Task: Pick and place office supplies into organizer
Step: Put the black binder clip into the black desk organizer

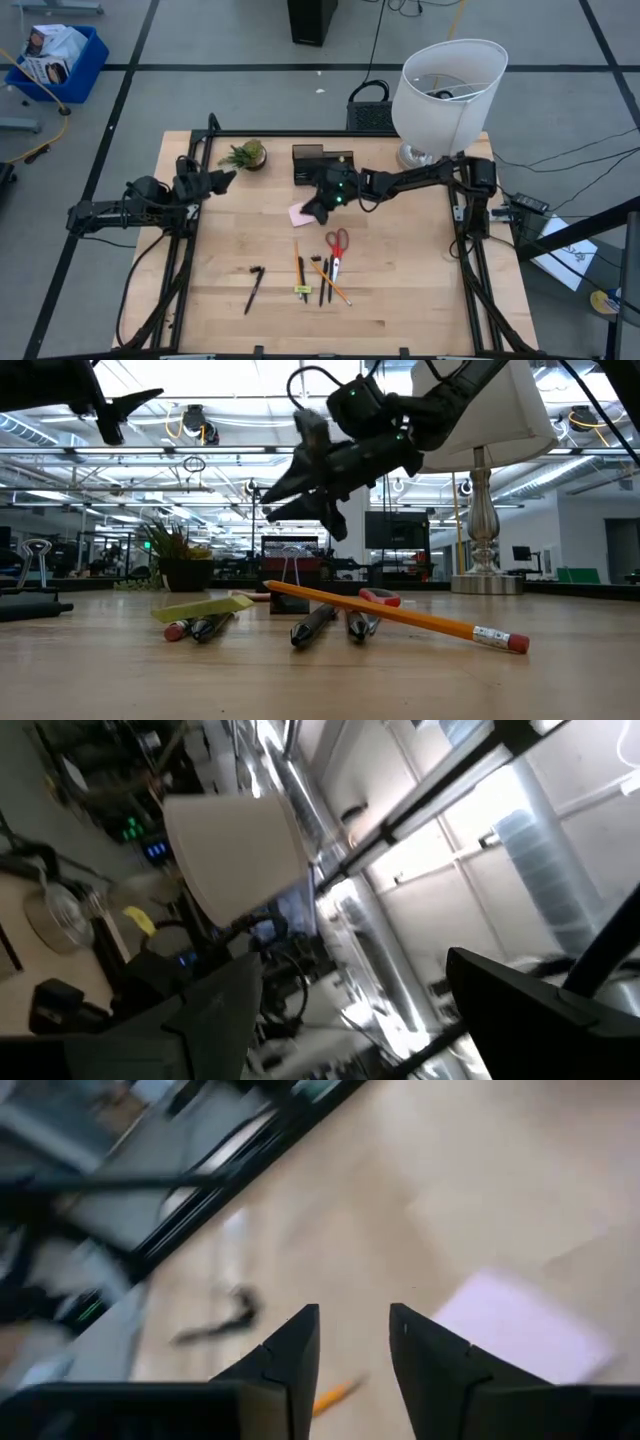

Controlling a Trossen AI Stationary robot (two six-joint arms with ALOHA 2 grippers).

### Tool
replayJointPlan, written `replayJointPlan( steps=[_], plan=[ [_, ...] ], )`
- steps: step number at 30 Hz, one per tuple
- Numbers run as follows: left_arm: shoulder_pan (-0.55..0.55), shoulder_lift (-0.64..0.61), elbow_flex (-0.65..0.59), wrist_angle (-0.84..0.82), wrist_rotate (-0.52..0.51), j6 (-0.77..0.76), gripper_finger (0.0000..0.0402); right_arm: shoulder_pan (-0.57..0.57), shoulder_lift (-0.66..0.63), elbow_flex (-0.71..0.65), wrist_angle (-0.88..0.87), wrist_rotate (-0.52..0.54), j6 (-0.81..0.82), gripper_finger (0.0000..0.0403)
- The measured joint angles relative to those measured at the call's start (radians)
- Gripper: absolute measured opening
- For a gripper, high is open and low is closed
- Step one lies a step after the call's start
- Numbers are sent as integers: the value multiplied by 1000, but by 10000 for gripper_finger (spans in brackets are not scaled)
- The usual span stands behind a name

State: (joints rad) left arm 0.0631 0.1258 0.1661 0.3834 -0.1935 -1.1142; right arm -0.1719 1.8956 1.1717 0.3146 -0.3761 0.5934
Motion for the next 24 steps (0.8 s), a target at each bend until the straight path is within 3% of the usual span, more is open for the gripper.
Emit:
replayJointPlan(
  steps=[6,10,20,24],
  plan=[
    [-4,38,6,56,78,-37,321,50,-56,0,-122,-49,-11,110],
    [-36,99,74,-11,91,-3,321,83,-137,-1,-208,-48,-53,109],
    [-199,420,455,-743,165,59,321,135,-388,-1,-541,-35,-169,109],
    [-301,563,540,-886,185,2,321,142,-470,-1,-712,31,-238,109]
  ],
)
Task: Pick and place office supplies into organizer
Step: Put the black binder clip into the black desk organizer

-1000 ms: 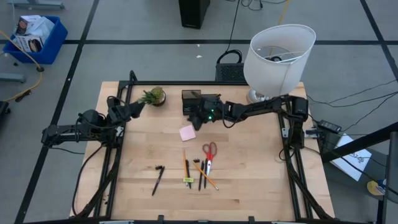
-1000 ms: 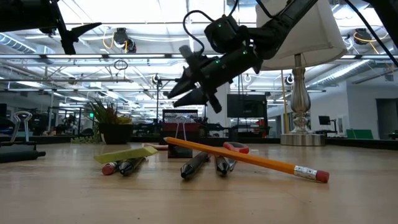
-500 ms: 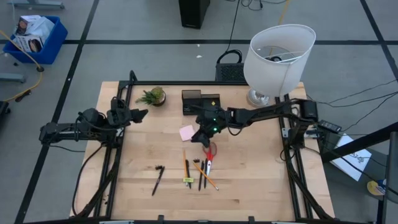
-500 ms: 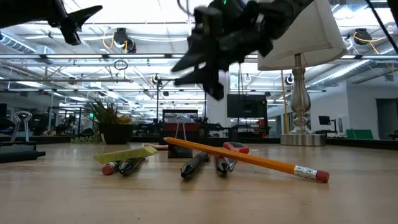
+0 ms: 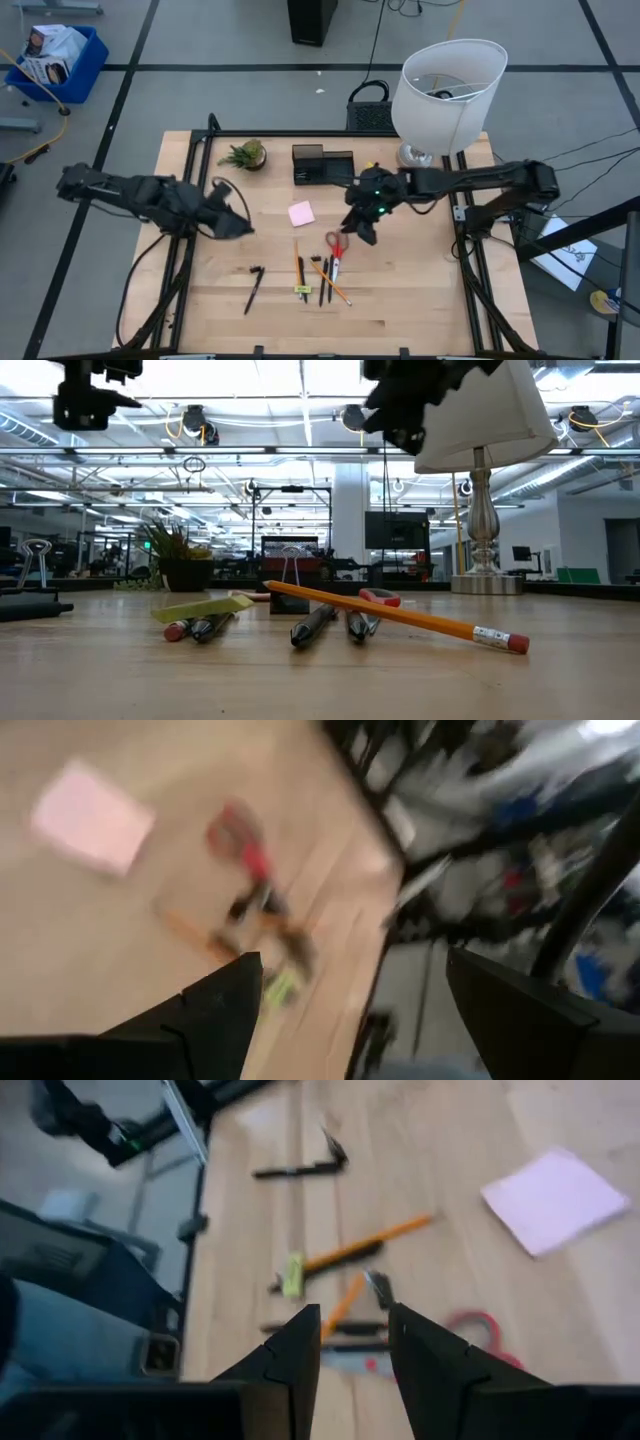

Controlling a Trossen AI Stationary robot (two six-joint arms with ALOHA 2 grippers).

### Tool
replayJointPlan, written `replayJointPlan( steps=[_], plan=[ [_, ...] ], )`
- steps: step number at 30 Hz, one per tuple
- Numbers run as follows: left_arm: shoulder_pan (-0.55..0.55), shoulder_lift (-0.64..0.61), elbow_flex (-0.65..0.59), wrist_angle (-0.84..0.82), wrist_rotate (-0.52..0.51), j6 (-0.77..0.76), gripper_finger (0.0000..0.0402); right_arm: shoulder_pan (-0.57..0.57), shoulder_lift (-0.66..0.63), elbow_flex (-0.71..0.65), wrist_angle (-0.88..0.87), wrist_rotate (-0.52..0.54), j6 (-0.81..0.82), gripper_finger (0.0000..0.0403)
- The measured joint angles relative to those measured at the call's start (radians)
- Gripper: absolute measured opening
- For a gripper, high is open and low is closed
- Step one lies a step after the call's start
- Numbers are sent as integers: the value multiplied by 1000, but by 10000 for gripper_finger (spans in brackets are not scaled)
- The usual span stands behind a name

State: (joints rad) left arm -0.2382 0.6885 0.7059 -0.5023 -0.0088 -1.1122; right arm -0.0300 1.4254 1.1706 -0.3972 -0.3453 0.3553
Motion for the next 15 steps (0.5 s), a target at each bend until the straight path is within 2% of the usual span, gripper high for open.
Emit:
replayJointPlan(
  steps=[2,6,15],
  plan=[
    [-62,73,26,10,0,-39,321,2,-39,-12,-51,33,-19,109],
    [-175,209,79,10,-38,-105,321,1,-141,-120,-4,62,2,109],
    [-344,414,115,-171,-55,-226,321,31,-387,-534,280,81,230,109]
  ],
)
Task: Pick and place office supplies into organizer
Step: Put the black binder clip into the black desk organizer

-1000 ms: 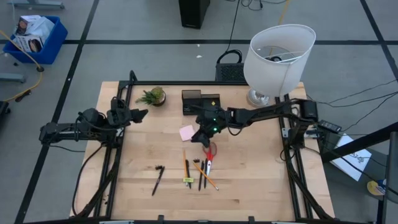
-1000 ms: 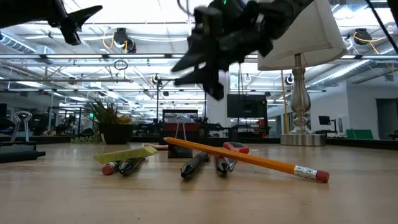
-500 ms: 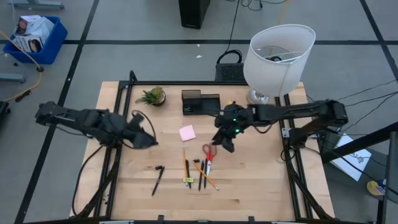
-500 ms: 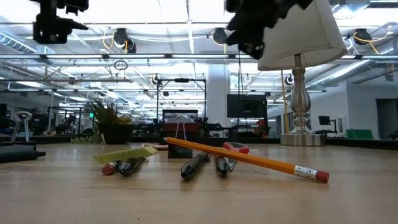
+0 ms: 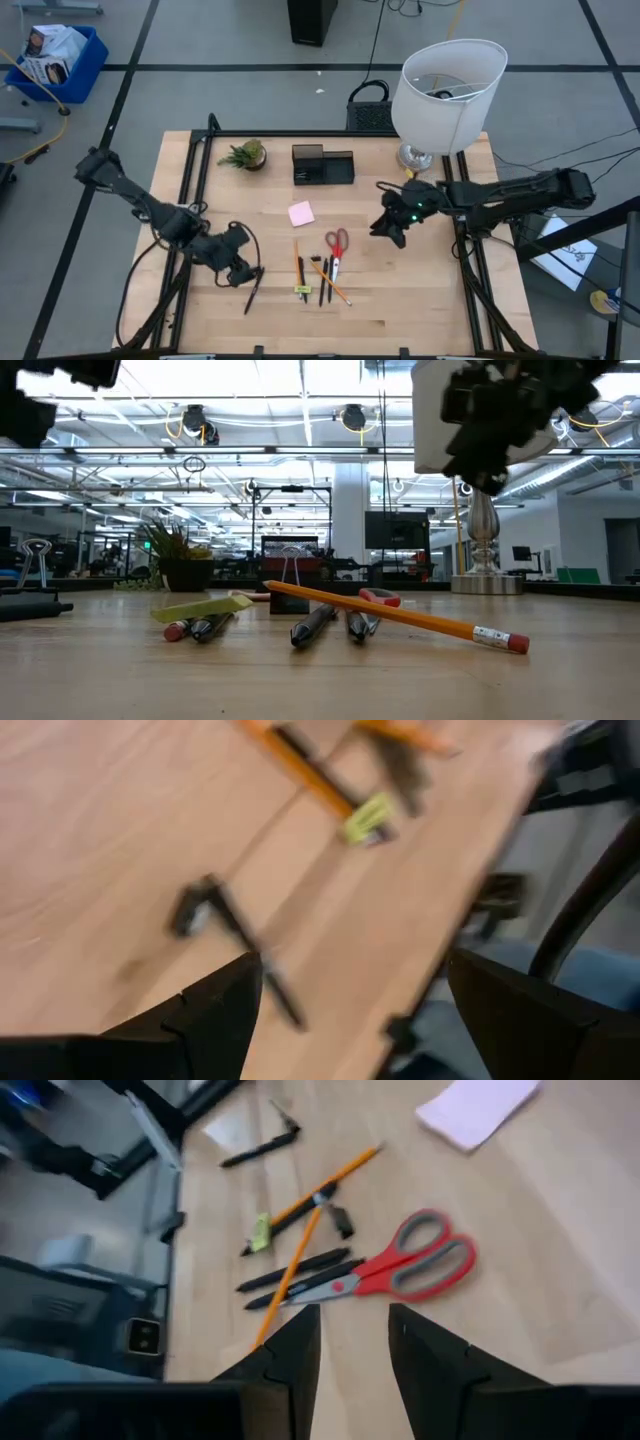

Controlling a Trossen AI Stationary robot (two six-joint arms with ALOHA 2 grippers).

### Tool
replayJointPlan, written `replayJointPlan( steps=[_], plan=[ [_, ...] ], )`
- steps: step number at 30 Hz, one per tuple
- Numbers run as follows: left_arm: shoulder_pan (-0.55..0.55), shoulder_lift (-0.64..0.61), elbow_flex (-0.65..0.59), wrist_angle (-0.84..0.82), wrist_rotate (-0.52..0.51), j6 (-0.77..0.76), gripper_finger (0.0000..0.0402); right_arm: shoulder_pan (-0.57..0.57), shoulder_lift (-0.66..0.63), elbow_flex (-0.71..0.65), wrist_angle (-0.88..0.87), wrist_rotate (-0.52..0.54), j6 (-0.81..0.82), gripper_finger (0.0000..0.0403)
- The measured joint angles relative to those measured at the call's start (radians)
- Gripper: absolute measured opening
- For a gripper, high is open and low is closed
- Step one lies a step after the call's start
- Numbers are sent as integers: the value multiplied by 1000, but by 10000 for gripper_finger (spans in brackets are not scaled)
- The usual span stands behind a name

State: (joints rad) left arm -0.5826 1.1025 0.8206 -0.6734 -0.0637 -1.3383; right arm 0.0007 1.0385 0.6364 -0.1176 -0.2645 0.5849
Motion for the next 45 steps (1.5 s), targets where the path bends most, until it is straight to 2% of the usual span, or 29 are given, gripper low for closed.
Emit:
replayJointPlan(
  steps=[3,9,15,20,25,28,32,38,45],
  plan=[
    [-17,46,2,-46,-26,2,321,43,-63,-63,25,33,15,109],
    [-14,163,2,-70,-89,155,321,91,-105,-75,45,141,29,109],
    [-13,255,2,-55,-15,211,321,93,-106,-75,39,161,61,109],
    [-15,285,2,-54,-9,229,321,93,-106,-75,39,171,61,104],
    [-13,286,2,-31,-79,239,321,93,-106,-75,38,195,76,98],
    [-4,286,2,-36,-83,248,319,93,-106,-75,38,212,84,95],
    [-1,286,-4,-32,-71,248,290,93,-105,-75,38,213,84,93],
    [-1,286,-15,-26,-51,236,217,93,-105,-75,38,216,84,93],
    [2,286,-16,-24,-79,260,157,93,-105,-75,38,216,84,93]
  ],
)
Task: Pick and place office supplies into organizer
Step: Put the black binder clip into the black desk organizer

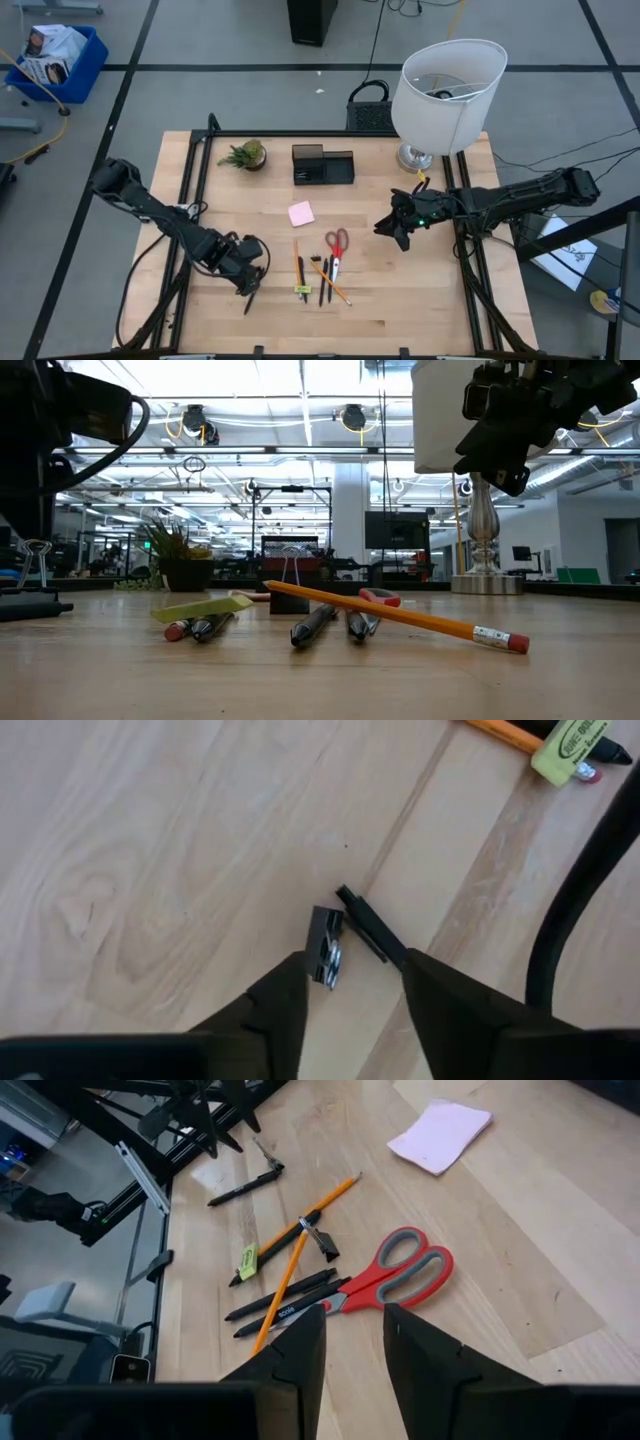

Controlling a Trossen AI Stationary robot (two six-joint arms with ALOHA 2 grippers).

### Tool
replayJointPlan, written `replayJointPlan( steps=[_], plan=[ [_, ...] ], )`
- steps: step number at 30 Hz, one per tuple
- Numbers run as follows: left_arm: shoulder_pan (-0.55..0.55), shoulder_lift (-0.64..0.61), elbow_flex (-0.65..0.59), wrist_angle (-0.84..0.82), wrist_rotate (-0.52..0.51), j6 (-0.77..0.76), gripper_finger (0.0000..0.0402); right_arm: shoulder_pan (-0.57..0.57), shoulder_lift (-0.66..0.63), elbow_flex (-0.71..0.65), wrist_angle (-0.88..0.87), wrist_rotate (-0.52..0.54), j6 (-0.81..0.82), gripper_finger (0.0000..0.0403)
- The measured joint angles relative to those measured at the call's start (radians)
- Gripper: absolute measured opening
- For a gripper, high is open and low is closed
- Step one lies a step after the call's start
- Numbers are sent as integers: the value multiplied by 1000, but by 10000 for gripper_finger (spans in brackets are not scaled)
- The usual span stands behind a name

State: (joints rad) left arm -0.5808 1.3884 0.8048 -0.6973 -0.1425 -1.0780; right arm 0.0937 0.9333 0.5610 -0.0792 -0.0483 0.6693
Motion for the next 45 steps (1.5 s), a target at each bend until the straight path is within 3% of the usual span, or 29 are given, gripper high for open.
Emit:
replayJointPlan(
  steps=[23,36,45],
  plan=[
    [10,84,-1,14,55,21,7,0,0,0,0,24,1,93],
    [20,81,5,38,69,-78,13,0,0,0,0,53,1,93],
    [171,48,82,80,-2,-69,4,0,0,0,0,104,27,93]
  ],
)
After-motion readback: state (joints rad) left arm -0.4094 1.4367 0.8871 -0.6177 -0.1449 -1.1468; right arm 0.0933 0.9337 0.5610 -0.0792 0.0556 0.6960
